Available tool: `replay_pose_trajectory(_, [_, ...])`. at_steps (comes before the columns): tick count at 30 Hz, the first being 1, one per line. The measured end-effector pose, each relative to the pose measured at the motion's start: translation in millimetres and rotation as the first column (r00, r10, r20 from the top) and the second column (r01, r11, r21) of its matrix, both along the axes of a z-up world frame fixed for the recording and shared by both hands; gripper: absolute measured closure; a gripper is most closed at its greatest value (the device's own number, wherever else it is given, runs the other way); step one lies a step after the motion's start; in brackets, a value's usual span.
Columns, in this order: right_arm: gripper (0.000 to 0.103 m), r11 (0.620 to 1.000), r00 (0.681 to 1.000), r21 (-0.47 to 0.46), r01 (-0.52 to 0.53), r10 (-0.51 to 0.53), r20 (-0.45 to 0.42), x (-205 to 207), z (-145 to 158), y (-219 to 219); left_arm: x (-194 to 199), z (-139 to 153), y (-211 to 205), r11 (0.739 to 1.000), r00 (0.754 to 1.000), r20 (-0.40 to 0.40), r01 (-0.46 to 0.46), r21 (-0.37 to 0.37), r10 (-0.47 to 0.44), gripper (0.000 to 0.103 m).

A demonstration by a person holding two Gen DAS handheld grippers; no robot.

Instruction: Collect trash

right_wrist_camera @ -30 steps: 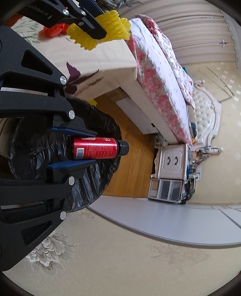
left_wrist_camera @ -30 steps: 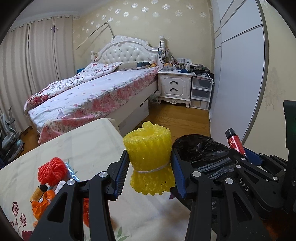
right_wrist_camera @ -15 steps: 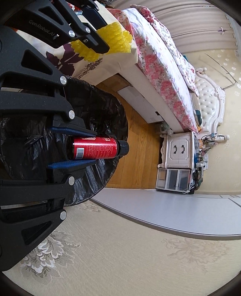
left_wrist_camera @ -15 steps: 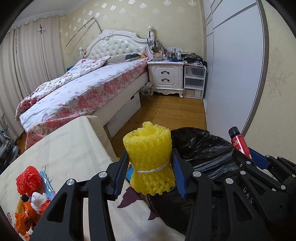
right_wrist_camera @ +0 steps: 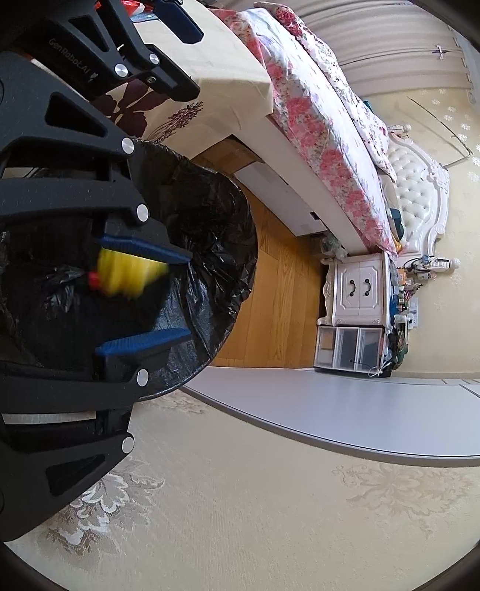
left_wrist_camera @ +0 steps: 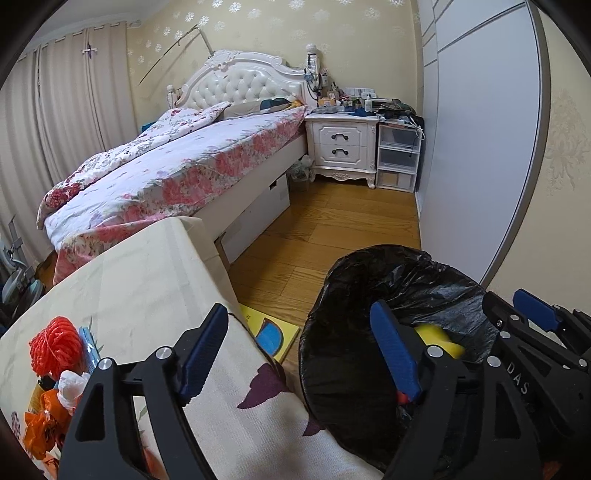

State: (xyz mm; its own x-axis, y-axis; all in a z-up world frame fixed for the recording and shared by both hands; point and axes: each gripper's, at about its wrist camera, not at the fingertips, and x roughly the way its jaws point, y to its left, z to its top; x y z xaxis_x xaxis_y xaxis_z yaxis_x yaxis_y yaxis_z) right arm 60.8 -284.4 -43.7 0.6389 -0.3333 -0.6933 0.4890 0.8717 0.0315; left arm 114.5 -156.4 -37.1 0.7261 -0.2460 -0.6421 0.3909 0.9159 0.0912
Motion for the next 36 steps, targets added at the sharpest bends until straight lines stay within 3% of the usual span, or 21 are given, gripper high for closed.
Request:
replay_pose_trajectory(7, [0.053,1.000,1.000,-0.012,-0.016,0.016,0.010,-1.9,6.3,11.5,-8.1,10.3,22.8,0.999,0.999,-0.002,-0.046,-0.013,0.046,0.024])
replay_pose_trajectory(18, [0.052,0.986,0.985,-0.012,-0.169,0.169,0.033,3.4,23.9,74.9,-30.9,36.2,90.8,0.983,0.983,0.038,-0.181,-0.040,0.182,0.023])
replay_pose_trajectory(36, [0.051,0.907,0.905,-0.057,-0.417,0.421,0.068,-0.4,55.8,201.3,-77.8,54.3,217.9,0.906,0.904,0.076,-0.414,-0.085,0.420,0.023])
